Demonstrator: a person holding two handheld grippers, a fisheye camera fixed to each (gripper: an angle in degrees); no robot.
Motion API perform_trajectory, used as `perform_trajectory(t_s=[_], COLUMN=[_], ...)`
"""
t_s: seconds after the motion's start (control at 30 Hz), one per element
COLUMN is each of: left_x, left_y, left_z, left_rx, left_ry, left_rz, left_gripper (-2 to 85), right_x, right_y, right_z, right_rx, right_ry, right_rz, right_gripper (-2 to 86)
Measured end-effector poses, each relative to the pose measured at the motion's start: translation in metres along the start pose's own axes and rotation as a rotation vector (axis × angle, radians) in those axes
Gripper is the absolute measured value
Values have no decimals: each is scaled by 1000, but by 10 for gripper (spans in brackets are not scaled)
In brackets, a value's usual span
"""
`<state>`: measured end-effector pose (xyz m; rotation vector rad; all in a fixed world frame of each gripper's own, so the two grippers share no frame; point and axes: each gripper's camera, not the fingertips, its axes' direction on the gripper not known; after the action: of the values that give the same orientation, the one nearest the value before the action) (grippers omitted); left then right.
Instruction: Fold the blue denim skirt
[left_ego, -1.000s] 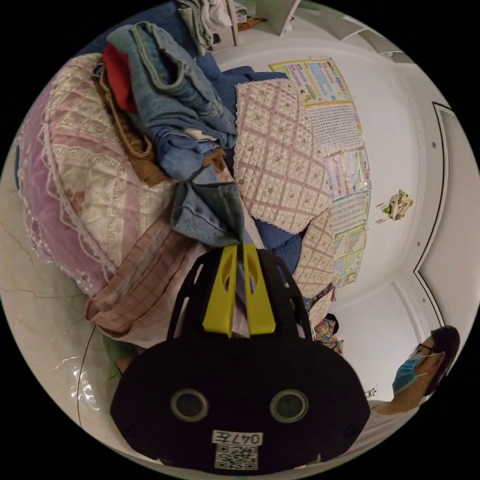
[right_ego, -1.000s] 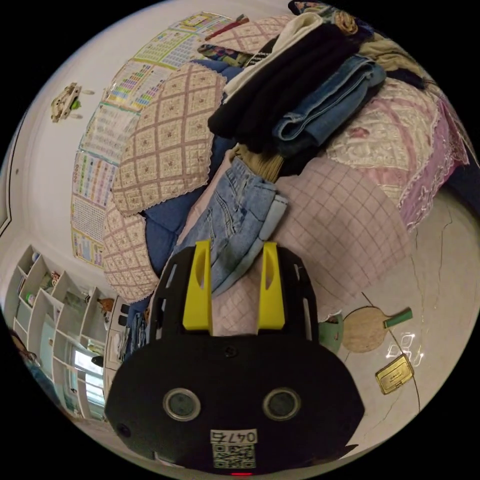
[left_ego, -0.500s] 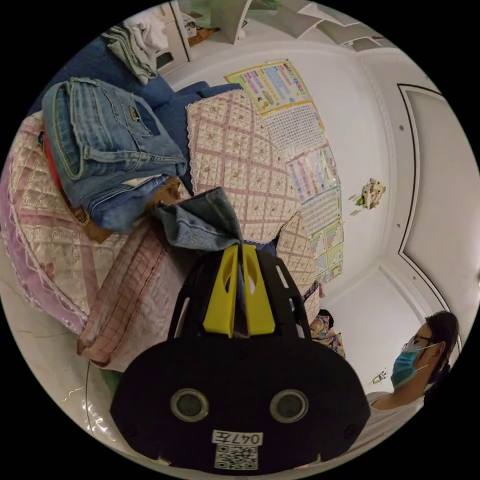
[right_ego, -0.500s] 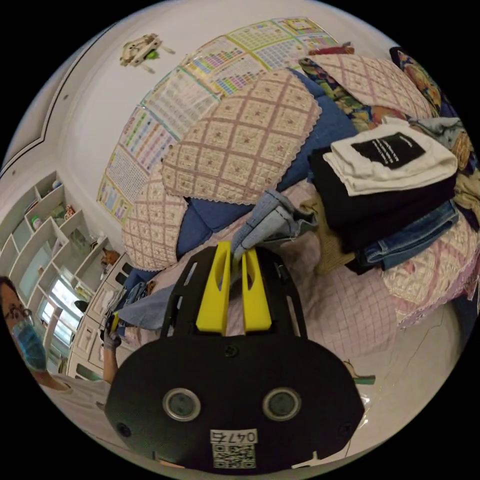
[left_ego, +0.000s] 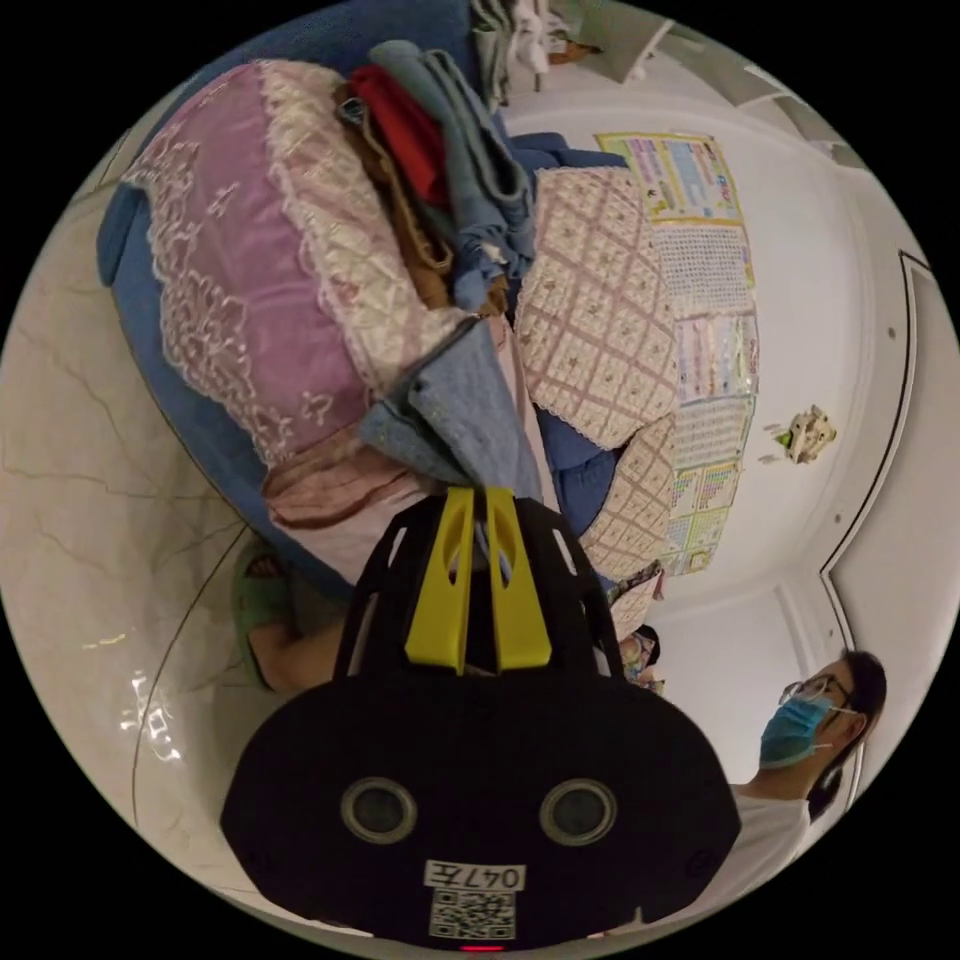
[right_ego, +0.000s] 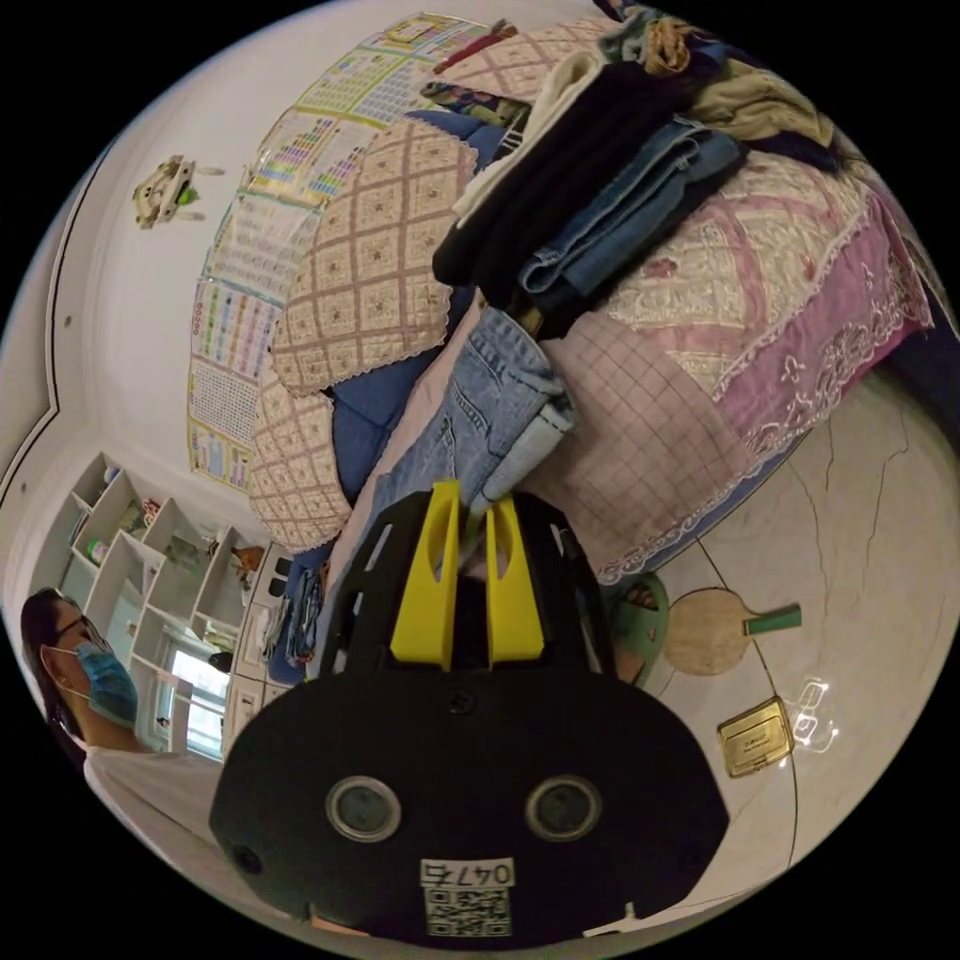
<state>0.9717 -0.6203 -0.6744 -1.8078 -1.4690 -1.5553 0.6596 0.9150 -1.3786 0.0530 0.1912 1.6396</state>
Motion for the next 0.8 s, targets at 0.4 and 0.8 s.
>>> perform_trajectory(t_s=[0.4, 0.8], left_x=[26, 29], left_y=[20, -9], left_z=[-35, 5], left_rx=[45, -6], left_ry=[-39, -42], left_rz=[38, -38], left_gripper=[50, 70], right_x=[6, -24], right_y=[26, 22], right_z=[-37, -30], right_rx=[76, 74], right_ry=[91, 169], right_rz=[23, -56], right_gripper=[40, 41])
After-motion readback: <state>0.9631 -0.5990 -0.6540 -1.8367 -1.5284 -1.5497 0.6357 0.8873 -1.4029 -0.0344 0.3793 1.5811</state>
